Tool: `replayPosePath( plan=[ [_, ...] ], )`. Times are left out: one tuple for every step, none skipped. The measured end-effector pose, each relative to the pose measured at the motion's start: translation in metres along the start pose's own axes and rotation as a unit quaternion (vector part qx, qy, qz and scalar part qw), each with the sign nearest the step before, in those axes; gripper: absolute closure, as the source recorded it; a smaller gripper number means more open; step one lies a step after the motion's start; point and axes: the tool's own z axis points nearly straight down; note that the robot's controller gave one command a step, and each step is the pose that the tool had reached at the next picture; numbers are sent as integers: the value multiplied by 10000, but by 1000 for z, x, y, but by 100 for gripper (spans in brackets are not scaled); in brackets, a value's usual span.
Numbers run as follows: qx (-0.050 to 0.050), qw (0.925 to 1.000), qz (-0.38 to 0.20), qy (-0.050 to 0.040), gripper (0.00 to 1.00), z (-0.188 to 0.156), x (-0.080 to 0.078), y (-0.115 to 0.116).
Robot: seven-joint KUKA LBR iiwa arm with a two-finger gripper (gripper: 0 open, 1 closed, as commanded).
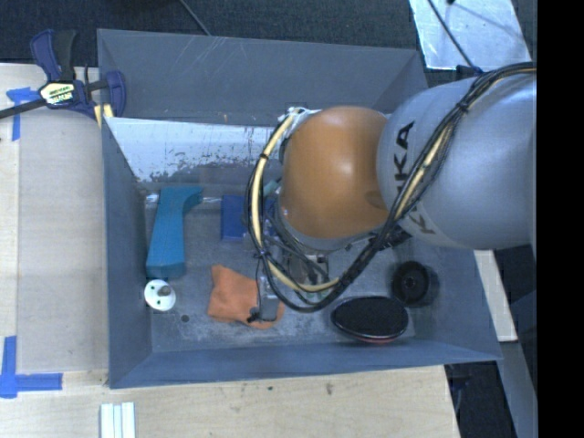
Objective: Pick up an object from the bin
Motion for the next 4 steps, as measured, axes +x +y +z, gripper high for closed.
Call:
replayPosePath(
  plan=[
    [-7, 9995, 302, -30, 0, 50, -4, 0],
    [4, 9958, 916, 8, 100, 97, -8, 8],
    [4, 9958, 918, 7, 100, 97, -8, 8],
    [1, 9951, 984, -9, 100, -56, -23, 1]
  ],
)
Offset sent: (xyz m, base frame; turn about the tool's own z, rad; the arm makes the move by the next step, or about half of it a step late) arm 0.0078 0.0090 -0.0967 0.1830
